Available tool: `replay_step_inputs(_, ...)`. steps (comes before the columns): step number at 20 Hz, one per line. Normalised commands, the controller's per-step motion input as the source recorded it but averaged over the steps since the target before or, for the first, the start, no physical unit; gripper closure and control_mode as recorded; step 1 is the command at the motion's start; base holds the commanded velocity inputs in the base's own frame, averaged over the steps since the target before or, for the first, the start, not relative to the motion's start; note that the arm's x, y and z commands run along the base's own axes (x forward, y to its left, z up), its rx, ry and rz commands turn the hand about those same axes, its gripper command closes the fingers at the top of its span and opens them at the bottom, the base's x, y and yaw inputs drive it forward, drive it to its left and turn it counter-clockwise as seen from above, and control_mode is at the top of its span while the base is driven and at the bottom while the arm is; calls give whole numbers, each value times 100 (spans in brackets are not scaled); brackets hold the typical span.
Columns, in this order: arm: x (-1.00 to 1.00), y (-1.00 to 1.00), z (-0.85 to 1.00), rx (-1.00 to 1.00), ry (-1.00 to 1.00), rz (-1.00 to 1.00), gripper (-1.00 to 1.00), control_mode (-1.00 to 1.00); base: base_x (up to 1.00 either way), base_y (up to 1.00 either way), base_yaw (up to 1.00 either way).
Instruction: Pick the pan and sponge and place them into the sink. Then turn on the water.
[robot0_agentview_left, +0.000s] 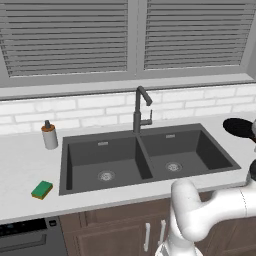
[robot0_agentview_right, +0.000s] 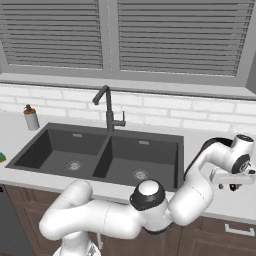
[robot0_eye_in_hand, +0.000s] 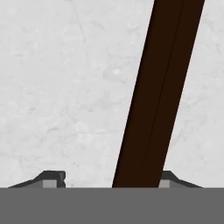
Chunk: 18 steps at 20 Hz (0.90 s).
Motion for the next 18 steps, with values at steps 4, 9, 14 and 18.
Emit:
replay_step_inputs(4,-46,57,-37,0,-24,0,100,-100,0,0,0)
replay_step_inputs(9,-39,95,-26,-5,-31,-3,100,-100,0,0,0)
replay_step_inputs(14,-14,93,-18,-11,-20,-10,100,-100,0,0,0)
replay_step_inputs(18,-58,42,24,-2,-20,-12,100,-100,0,0,0)
